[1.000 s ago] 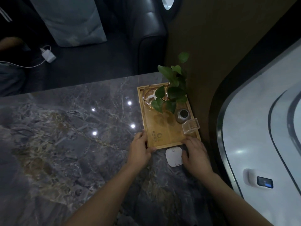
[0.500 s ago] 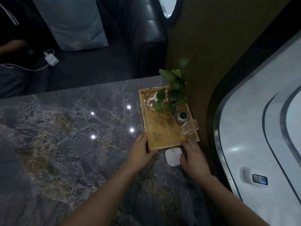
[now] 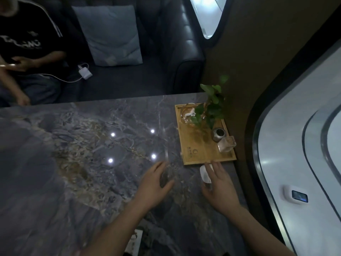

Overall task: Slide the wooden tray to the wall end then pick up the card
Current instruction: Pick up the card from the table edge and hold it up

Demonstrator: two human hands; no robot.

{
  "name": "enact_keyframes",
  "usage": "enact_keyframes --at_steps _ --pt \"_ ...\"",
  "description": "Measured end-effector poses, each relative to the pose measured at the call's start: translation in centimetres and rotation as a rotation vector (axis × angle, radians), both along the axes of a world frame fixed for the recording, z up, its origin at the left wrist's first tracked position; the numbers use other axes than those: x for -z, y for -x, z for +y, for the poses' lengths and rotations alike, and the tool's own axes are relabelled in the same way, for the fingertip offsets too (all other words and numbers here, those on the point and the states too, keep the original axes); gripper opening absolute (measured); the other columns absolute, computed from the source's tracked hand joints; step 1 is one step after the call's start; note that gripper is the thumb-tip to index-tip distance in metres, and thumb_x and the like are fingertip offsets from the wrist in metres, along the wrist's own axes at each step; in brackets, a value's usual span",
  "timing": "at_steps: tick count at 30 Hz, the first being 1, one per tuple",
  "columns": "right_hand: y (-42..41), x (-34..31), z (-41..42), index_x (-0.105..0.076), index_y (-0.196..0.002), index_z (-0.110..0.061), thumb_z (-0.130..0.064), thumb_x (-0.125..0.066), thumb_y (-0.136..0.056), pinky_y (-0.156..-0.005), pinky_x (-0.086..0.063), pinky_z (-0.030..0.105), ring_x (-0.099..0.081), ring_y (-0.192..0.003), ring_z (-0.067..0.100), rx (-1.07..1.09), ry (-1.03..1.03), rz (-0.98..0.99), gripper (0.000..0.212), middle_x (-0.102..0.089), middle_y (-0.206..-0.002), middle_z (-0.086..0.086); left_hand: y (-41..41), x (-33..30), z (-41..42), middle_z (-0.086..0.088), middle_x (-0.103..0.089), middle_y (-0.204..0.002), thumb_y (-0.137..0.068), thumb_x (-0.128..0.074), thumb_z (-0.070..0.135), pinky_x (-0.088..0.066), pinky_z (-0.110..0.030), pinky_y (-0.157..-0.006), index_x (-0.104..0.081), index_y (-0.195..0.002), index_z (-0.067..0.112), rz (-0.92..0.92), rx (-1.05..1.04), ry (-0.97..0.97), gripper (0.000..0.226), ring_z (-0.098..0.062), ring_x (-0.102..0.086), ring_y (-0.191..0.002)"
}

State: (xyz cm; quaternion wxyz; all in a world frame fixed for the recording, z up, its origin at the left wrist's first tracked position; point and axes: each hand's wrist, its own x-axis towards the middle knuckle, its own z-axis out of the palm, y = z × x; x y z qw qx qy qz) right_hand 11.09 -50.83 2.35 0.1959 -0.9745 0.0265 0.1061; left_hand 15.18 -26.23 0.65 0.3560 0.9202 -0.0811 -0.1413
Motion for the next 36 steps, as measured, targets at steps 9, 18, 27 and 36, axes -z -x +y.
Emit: enact_keyframes --at_steps 9,18,27,36 --pt "3.5 -1.0 6.6 -0.020 -0.151 -0.020 -0.049 -0.060 -0.084 -0.119 -0.018 0.044 -0.013 -0.148 0.026 -0.112 0.014 -0.047 0.083 -0.022 -0.160 0.007 5.8 -1.5 8.0 0.008 -0.034 -0.158 -0.083 -0.053 0.069 -0.028 -0.030 -0.115 -0.032 -0.151 0.028 -0.001 -0.091 -0.045 0.082 -0.012 -0.031 -0.143" --pt "7.9 0.1 13.4 -0.021 -0.151 -0.022 -0.052 -0.059 -0.084 -0.118 -0.026 0.042 -0.021 -0.146 0.025 -0.154 -0.057 0.044 0.083 -0.026 -0.158 0.006 11.9 -1.8 15.3 0.007 -0.035 -0.156 -0.084 -0.062 0.058 -0.030 -0.029 -0.113 -0.038 -0.149 0.026 0.084 -0.161 0.000 0.076 -0.011 -0.032 -0.142" --pt "13.0 1.1 18.3 -0.038 -0.143 -0.023 -0.056 -0.055 -0.084 -0.101 -0.045 0.034 -0.046 -0.127 0.017 -0.036 -0.261 0.168 0.069 -0.046 -0.140 -0.004 16.5 -0.6 18.4 0.029 -0.050 -0.111 -0.081 -0.072 0.039 -0.040 -0.014 -0.085 -0.057 -0.131 0.028 0.190 -0.228 0.095 0.054 0.001 -0.055 -0.107" --pt "16.0 1.3 21.8 -0.050 -0.132 -0.027 -0.026 -0.065 -0.081 -0.082 -0.048 0.024 -0.057 -0.100 0.003 0.146 -0.419 0.228 0.053 -0.062 -0.122 -0.010 18.3 0.4 18.9 0.006 -0.067 -0.117 -0.077 -0.072 0.032 -0.056 -0.039 -0.092 -0.063 -0.126 0.026 0.324 -0.247 0.193 0.049 -0.008 -0.066 -0.103"
